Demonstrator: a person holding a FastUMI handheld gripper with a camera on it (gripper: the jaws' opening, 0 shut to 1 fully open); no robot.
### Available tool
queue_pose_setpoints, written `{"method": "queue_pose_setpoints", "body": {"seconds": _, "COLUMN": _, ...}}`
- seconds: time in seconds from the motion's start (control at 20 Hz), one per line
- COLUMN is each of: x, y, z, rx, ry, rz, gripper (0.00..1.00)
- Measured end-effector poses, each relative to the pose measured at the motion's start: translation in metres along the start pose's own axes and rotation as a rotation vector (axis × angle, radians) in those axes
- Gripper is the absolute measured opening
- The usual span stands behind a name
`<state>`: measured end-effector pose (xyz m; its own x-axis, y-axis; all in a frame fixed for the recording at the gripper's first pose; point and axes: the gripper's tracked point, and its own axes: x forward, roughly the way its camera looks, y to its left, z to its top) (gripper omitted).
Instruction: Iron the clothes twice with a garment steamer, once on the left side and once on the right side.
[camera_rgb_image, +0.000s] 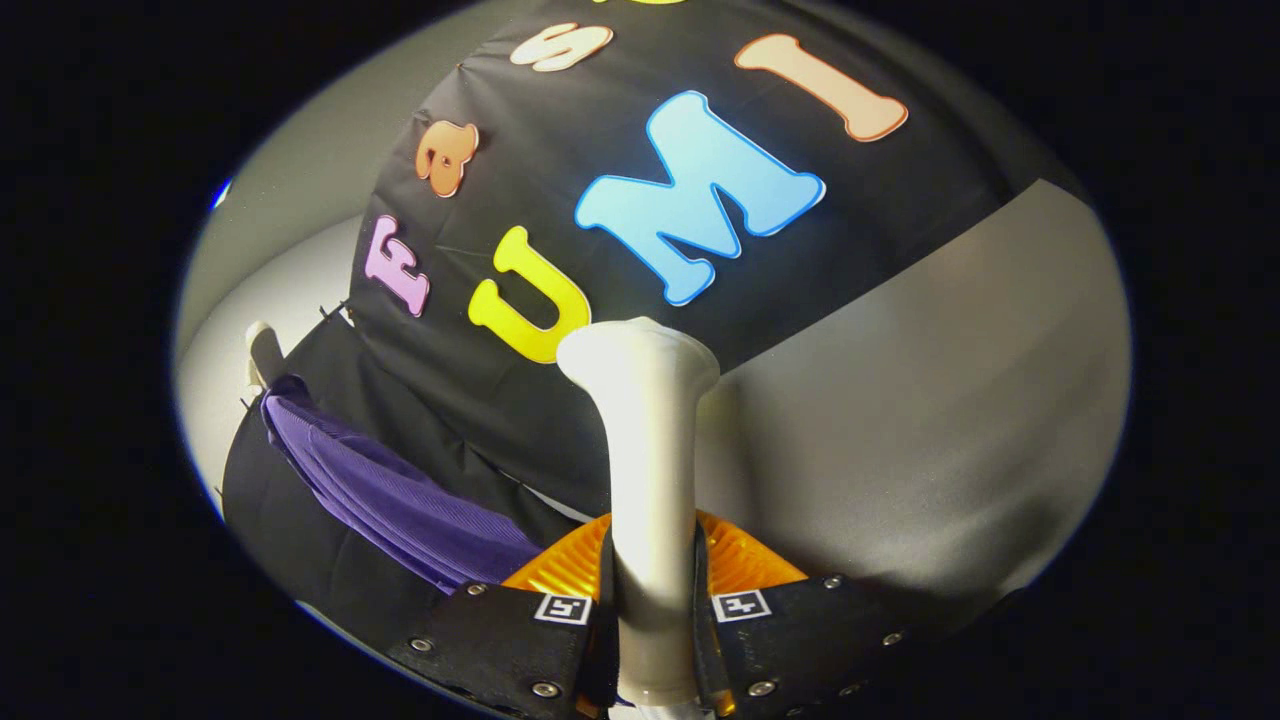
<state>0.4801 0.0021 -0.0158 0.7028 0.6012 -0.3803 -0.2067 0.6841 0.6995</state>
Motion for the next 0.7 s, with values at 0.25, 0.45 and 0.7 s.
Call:
{"method": "queue_pose_setpoints", "body": {"seconds": 0.25, "x": -0.038, "y": 0.02, "z": -0.022, "rx": -0.119, "ry": -0.096, "rz": -0.064, "gripper": 0.29}}
{"method": "queue_pose_setpoints", "body": {"seconds": 0.45, "x": -0.07, "y": 0.042, "z": -0.048, "rx": -0.206, "ry": -0.169, "rz": -0.139, "gripper": 0.29}}
{"method": "queue_pose_setpoints", "body": {"seconds": 0.7, "x": -0.119, "y": 0.104, "z": -0.061, "rx": -0.297, "ry": -0.335, "rz": -0.159, "gripper": 0.29}}
